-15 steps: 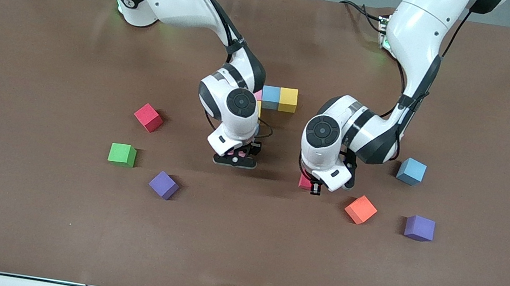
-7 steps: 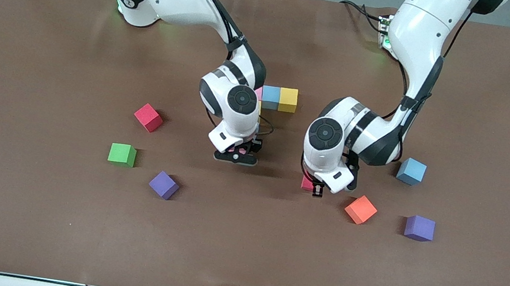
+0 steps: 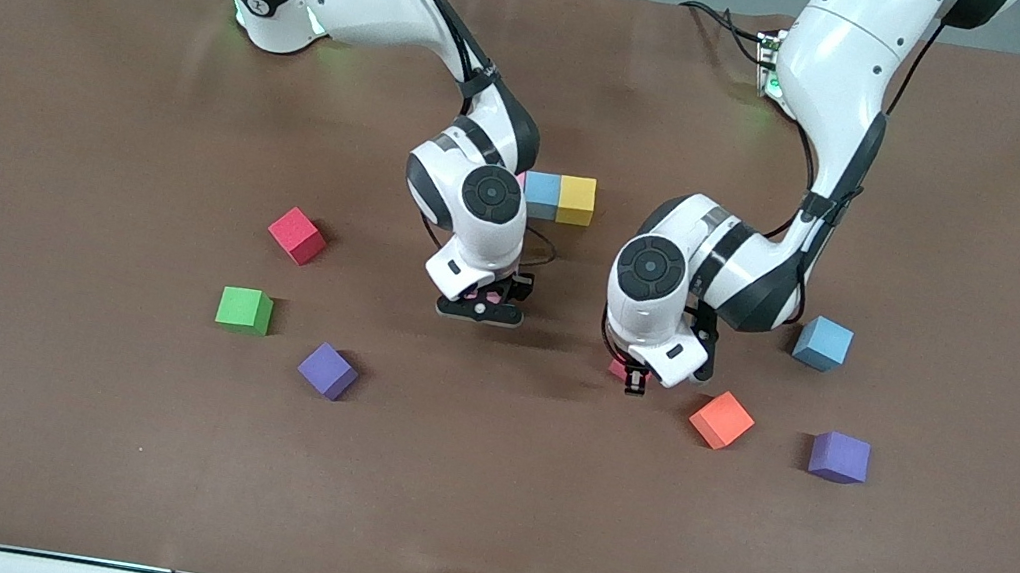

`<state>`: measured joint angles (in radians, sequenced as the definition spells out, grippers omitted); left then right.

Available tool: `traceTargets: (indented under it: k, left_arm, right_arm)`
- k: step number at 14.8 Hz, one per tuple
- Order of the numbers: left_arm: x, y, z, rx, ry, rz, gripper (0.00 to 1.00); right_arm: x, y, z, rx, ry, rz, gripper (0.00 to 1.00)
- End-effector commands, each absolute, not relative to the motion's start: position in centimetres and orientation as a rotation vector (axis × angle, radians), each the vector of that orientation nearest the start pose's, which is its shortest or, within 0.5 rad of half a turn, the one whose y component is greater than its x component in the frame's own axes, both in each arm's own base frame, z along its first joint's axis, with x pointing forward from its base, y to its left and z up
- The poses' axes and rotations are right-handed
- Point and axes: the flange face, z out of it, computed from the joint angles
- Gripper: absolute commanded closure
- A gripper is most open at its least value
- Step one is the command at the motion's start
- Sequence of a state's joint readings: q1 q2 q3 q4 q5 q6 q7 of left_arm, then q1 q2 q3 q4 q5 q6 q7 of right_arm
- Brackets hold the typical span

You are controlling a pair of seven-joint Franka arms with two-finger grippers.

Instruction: Arrange 11 blocks into digit 3

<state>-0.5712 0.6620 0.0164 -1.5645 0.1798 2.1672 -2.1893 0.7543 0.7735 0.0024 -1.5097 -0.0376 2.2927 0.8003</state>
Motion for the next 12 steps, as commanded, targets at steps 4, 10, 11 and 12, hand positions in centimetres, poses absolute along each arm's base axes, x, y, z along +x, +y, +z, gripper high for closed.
traceTargets:
  k: [4,10,11,12]
  left_arm:
    - [60.9,-35.9,28.4,-2.284,-2.061,-0.256,0.02]
    - [63.6,-32.1,31.2,-2.447,-1.869,-0.264,0.01]
    - [63.8,-31.4,31.9,-2.477,-1.817,-0.261,0.01]
    - [64.1,-30.7,32.3,-2.505,-1.777,-0.253,0.01]
  right_arm:
    - [52.3,48.8,22.1,-3.145,0.013,-0.078,1.0]
    - [51.4,50.1,22.0,-3.144,-0.006,-0.084,1.0]
    - [51.4,50.1,22.0,-3.145,-0.008,-0.086,1.0]
    - [51.2,50.2,21.9,-3.151,-0.019,-0.096,1.0]
